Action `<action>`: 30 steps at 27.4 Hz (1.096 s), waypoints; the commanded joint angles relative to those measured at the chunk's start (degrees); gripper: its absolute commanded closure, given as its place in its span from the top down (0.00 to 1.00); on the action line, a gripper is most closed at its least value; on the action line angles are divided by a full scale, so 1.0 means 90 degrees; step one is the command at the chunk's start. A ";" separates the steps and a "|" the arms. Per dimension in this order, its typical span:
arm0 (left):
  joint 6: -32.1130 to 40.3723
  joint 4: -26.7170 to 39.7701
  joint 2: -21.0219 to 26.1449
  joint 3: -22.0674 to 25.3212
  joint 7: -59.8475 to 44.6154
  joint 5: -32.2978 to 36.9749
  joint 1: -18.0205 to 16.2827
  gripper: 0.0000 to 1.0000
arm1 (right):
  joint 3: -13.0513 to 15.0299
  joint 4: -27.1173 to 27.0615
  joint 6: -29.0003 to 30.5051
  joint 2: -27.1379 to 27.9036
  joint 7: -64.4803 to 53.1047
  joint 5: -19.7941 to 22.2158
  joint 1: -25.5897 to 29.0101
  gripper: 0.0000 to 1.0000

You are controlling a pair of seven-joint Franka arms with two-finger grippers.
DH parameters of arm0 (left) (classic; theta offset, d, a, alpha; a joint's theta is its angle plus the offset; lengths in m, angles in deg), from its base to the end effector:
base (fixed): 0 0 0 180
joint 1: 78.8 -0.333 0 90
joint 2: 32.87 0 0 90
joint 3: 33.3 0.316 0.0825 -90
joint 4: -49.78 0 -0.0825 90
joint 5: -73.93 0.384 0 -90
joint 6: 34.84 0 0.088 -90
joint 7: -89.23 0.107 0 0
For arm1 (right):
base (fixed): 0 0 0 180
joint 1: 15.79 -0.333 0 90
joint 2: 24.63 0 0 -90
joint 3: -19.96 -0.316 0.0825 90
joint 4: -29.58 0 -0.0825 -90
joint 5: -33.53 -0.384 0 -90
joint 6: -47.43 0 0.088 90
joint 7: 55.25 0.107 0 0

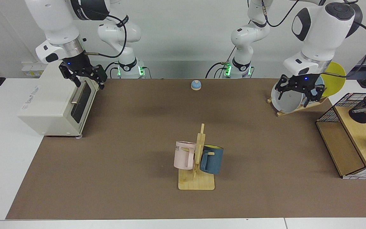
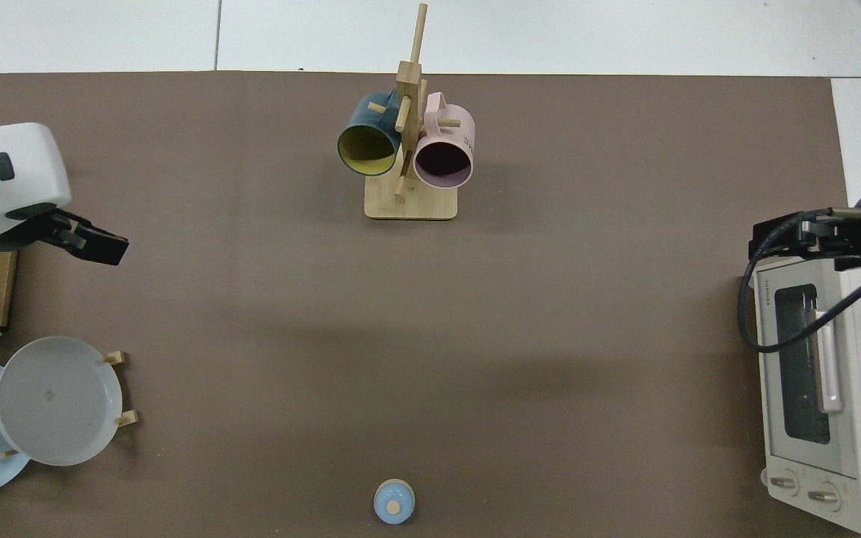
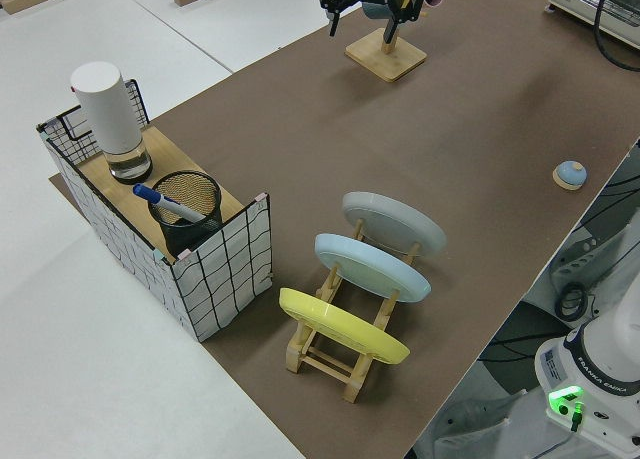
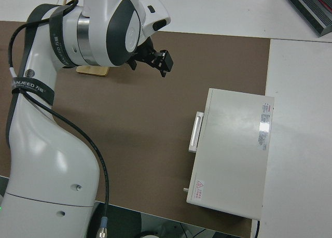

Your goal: Put markers into pen holder

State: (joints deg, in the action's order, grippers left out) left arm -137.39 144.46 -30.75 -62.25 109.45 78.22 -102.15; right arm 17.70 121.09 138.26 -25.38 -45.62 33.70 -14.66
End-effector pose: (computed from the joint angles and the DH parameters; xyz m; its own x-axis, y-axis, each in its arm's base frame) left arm 0.5806 -0.0458 0.5873 0.8909 -0.4474 0.0785 -0.4407 -0.8932 -0.0891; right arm 0.5514 0.0107 0.6206 0.9890 -0.1478 0.0018 -0.1478 -0.9890 0.0032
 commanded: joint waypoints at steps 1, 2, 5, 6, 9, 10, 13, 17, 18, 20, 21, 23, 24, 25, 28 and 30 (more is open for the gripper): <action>0.0096 0.0007 -0.0079 -0.0143 -0.1990 -0.0212 0.0035 1.00 | -0.0032 0.0018 -0.0092 -0.0054 -0.0142 0.0040 0.0061 1.00; 0.0086 -0.0003 -0.0079 -0.0143 -0.2215 -0.0251 0.0035 1.00 | -0.0032 0.0018 -0.0092 -0.0054 -0.0142 0.0040 0.0061 1.00; 0.0076 -0.0042 -0.0089 -0.0143 -0.2646 -0.0358 0.0026 1.00 | -0.0032 0.0018 -0.0092 -0.0054 -0.0142 0.0040 0.0061 1.00; 0.0086 -0.0052 -0.0089 -0.0143 -0.2695 -0.0378 0.0026 1.00 | -0.0032 0.0018 -0.0092 -0.0054 -0.0142 0.0040 0.0061 1.00; 0.0145 -0.0052 -0.0108 -0.0133 -0.2706 -0.0378 -0.0052 1.00 | -0.0032 0.0018 -0.0092 -0.0054 -0.0142 0.0040 0.0061 1.00; 0.0193 -0.0052 -0.0118 -0.0114 -0.2715 -0.0369 -0.0062 1.00 | -0.0032 0.0018 -0.0092 -0.0054 -0.0142 0.0040 0.0061 1.00; 0.0359 -0.0081 -0.0196 -0.0017 -0.2696 -0.0368 0.0005 1.00 | -0.0032 0.0018 -0.0092 -0.0054 -0.0142 0.0040 0.0051 1.00; 0.0525 -0.0101 -0.0264 0.0412 -0.2686 -0.0359 0.0482 1.00 | -0.0032 0.0018 -0.0092 -0.0054 -0.0142 0.0040 0.0061 1.00; 0.0535 -0.0101 -0.0274 0.0655 -0.2686 -0.0359 0.0765 1.00 | -0.0032 0.0018 -0.0092 -0.0054 -0.0142 0.0040 0.0061 1.00; 0.0555 -0.0091 -0.0342 0.1251 -0.2676 -0.0368 0.1273 1.00 | -0.0032 0.0018 -0.0092 -0.0054 -0.0142 0.0040 0.0051 1.00; 0.0603 -0.0091 -0.0401 0.1505 -0.2647 -0.0368 0.1517 1.00 | -0.0032 0.0018 -0.0092 -0.0054 -0.0142 0.0040 0.0051 1.00; 0.0682 -0.0091 -0.0460 0.1935 -0.2618 -0.0378 0.1938 1.00 | -0.0032 0.0018 -0.0092 -0.0054 -0.0142 0.0040 0.0061 1.00; 0.0692 -0.0101 -0.0469 0.2111 -0.2618 -0.0378 0.2114 1.00 | -0.0032 0.0018 -0.0092 -0.0054 -0.0142 0.0040 0.0061 1.00; 0.0701 -0.0091 -0.0470 0.2248 -0.2618 -0.0378 0.2270 1.00 | -0.0032 0.0018 -0.0092 -0.0054 -0.0142 0.0040 0.0051 1.00; 0.0701 -0.0091 -0.0508 0.2464 -0.2608 -0.0378 0.2515 1.00 | -0.0032 0.0018 -0.0092 -0.0054 -0.0142 0.0040 0.0061 1.00; 0.0682 -0.0081 -0.0528 0.2552 -0.2589 -0.0378 0.2593 1.00 | -0.0032 0.0018 -0.0092 -0.0054 -0.0142 0.0040 0.0061 1.00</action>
State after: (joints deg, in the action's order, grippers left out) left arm -132.46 143.85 -34.63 -42.60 85.83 75.67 -82.25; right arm 17.70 121.09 138.26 -25.38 -45.62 33.70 -14.66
